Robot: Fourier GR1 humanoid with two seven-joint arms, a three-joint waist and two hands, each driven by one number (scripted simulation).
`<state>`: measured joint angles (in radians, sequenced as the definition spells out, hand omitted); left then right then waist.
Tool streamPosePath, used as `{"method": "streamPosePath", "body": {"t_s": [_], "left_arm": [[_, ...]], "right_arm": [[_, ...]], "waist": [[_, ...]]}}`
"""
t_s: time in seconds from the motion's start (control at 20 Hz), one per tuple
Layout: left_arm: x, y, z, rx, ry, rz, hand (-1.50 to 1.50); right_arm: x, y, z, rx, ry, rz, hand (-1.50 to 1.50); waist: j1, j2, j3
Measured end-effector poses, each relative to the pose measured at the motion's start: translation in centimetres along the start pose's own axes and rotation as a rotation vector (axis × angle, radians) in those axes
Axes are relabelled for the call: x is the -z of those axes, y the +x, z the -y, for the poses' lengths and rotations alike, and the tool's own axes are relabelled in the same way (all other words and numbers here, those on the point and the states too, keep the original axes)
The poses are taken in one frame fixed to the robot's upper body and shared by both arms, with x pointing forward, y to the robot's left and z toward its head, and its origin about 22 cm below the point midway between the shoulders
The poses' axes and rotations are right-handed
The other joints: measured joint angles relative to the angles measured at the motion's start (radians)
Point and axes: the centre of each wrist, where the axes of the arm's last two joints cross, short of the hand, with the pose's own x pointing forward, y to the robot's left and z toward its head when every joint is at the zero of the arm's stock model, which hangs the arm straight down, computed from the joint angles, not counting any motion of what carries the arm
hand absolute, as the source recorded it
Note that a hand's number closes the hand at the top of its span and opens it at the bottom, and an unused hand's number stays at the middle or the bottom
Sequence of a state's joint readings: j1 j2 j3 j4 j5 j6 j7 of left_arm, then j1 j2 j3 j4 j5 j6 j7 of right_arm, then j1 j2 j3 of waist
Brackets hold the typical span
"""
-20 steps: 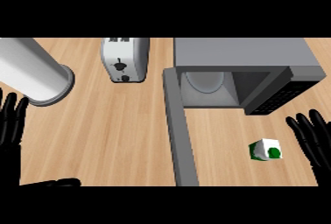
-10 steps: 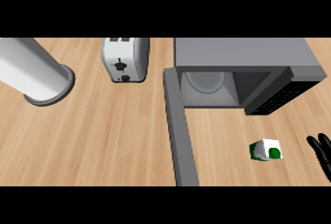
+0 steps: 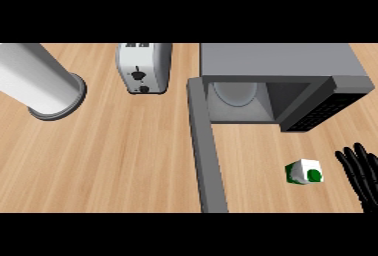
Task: Pick up the milk, place it into the microwave and close the microwave
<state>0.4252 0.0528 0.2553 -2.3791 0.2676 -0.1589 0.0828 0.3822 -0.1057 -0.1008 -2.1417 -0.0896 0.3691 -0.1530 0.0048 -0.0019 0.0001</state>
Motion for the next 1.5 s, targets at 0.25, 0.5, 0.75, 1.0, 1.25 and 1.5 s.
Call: {"method": "streamPosePath", "body": {"t_s": [0.25,0.5,0.75,1.0,1.25,1.5], "left_arm": [[-1.0,0.0,-0.9,0.02,0.007,-0.012,-1.5],[-1.2,-0.1,-1.5,0.012,0.005,-0.02,-1.5],[-1.8,0.0,-2.3,0.012,0.006,-0.044,-1.5],[-2.7,-0.2,-2.7,0.016,0.007,-0.034,-1.5],[-2.6,0.1,-3.0,0.025,0.008,-0.044,-1.5],[-3.0,0.1,-3.5,0.031,0.008,-0.042,-1.5]], "right_arm": [[-0.5,-2.8,0.4,0.003,-0.037,-0.043,-1.5],[-0.6,-5.8,1.7,-0.018,-0.088,-0.082,-1.5],[-1.2,-8.7,3.3,-0.041,-0.136,-0.12,-1.5],[-2.9,-11.9,5.3,-0.06,-0.151,-0.151,-1.5],[-3.6,-15.1,5.3,-0.05,-0.146,-0.161,-1.5],[-4.5,-17.3,5.8,-0.04,-0.126,-0.17,-1.5]], "waist": [[0.001,0.0,0.0],[0.002,0.001,0.0],[0.005,0.001,0.0],[0.007,0.001,0.0],[0.006,0.001,0.001],[0.007,0.001,0.001]]}}
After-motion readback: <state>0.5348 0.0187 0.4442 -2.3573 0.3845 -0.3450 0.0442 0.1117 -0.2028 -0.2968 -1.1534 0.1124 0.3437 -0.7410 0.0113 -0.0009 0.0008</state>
